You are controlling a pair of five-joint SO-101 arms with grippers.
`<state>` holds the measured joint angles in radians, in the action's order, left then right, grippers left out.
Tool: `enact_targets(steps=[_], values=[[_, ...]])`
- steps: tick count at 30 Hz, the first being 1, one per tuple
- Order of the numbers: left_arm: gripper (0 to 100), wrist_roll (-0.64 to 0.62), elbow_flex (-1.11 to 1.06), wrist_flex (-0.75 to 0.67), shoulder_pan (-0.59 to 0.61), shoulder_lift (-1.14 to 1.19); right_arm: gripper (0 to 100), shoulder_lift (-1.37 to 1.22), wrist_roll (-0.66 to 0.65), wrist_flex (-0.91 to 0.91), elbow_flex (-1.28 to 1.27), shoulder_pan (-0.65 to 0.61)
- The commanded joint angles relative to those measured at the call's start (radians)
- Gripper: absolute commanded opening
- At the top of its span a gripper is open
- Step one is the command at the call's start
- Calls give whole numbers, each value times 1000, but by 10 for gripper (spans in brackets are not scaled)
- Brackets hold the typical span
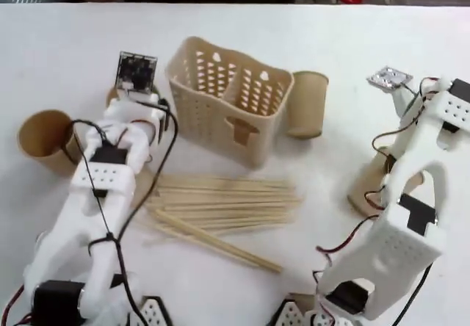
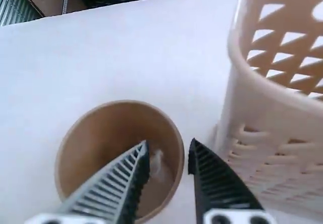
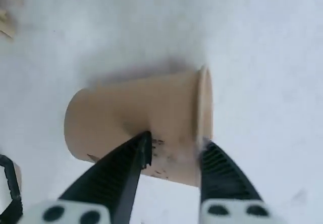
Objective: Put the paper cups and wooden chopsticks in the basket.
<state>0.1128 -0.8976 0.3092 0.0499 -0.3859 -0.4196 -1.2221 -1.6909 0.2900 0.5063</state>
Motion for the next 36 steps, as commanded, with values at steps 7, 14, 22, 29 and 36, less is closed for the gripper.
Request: enact_targets(steps=[7,14,22,29,36], values=[[146,9,8,-28,7,-10,17,401,203,-25,28,61],[146,11,8,-28,8,-10,17,855,373,-22,-87,-31],[146,11,8,-25,8,-10,16,1052,689,19,-29,-338],[146,11,6,-28,8,-8,16,949,810,42,11,-535],[146,11,8,-28,8,-8,16,819,809,61,15,-665]])
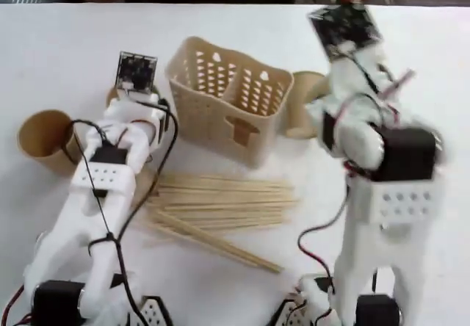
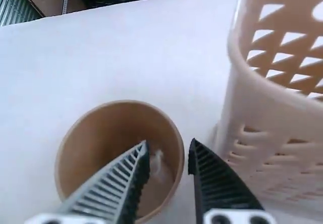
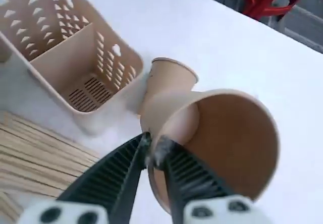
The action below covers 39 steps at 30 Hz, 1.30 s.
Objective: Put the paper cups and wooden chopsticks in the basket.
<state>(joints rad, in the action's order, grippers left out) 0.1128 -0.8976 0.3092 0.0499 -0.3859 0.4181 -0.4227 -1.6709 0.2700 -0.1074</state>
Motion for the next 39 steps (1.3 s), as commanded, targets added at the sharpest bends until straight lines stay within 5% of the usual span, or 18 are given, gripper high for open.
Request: enact_targets(steps=[1,9,23,39], values=[[146,11,9,-28,8,-8,16,-28,9,50,44,-65],[146,11,9,-29,7,-8,16,-94,5,51,207,-93],[146,11,11,-29,4,-8,16,-140,14,173,213,-246],[146,11,9,-29,2,-8,17,-361,15,289,210,-269]])
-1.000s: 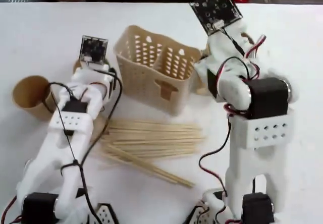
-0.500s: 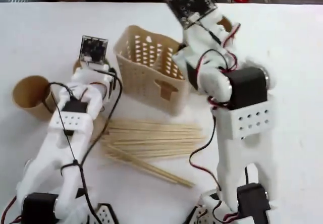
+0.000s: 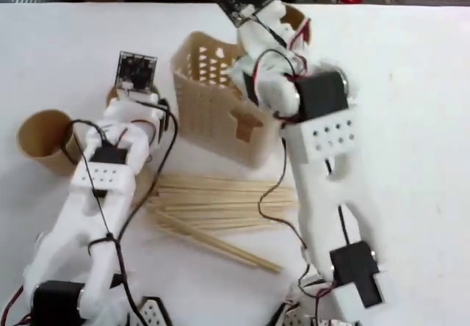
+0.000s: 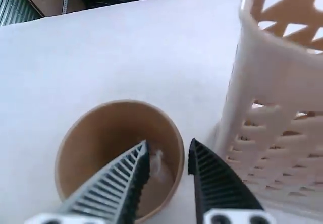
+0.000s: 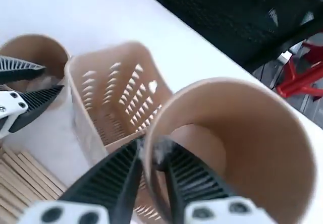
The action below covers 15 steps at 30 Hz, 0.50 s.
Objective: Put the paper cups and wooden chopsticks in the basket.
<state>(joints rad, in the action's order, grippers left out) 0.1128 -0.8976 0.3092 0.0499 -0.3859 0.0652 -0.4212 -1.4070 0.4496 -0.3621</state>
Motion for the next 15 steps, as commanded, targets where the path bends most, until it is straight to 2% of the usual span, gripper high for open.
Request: enact_targets(steps=[1,8,15], values=[[146,11,9,-29,2,-8,17,-15,12,25,32,-22],[146,11,9,-29,2,-8,17,12,12,19,34,-96],[146,11,11,-29,4,-8,17,15,12,-2,32,-99]])
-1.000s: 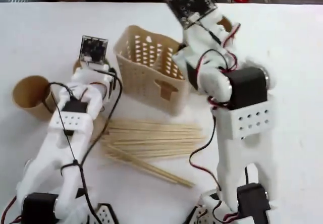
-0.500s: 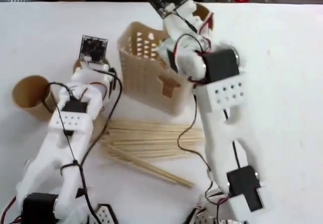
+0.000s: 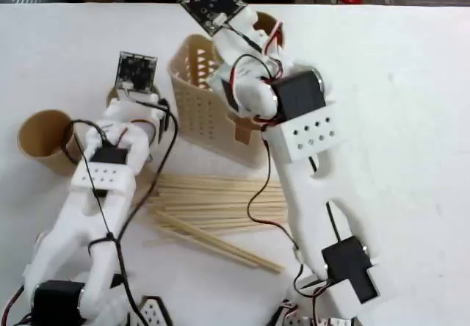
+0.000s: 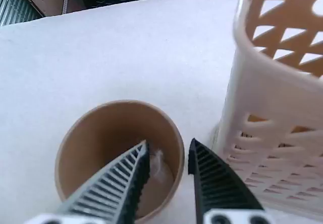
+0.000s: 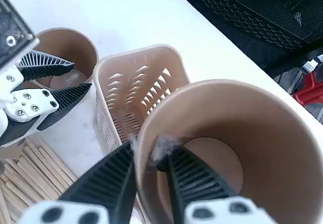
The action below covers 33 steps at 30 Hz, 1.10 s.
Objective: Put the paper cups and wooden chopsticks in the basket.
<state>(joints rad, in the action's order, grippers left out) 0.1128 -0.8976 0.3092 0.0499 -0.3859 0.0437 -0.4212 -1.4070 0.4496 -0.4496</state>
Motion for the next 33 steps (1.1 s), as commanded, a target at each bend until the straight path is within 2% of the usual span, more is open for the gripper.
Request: enact_targets(steps=[1,9,12,16,22,27,33], values=[[146,11,11,-29,4,-8,17,38,12,-7,34,-13],[146,11,11,-29,4,-8,17,79,15,-18,44,-33],[146,11,9,-29,5,-8,17,87,72,-13,44,-25],[146,11,9,-29,5,-8,18,47,74,-15,37,-22],[146,11,9,-29,5,-8,17,-13,72,-10,43,67],[146,11,11,-29,4,-8,17,-24,2,-10,44,151],[146,11,11,-29,2,-8,17,-21,3,-18,41,145]])
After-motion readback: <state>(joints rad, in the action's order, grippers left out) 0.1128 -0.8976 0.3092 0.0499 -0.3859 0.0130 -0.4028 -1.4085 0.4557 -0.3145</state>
